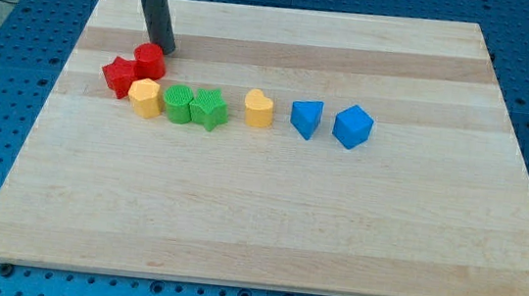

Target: Push yellow hexagon to the top left

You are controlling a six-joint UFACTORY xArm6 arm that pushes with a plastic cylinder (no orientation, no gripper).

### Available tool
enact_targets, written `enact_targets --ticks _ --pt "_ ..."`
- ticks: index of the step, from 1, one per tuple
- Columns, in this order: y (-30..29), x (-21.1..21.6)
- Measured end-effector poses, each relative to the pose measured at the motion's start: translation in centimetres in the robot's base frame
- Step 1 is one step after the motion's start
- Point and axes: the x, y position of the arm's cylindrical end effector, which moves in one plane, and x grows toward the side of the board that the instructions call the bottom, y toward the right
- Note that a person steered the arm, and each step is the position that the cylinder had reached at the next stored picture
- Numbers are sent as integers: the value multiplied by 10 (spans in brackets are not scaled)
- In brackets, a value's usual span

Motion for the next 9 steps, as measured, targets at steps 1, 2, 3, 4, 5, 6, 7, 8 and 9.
enact_targets --ticks 1,2,3,4,5,6,7,8,9 --pt "24 26" --pt "-16 32" --pt "-35 32" --pt "-35 32" --pt "-33 32" --pt "-35 50" --pt "-52 69" --pt "-66 92" --pt "-43 127"
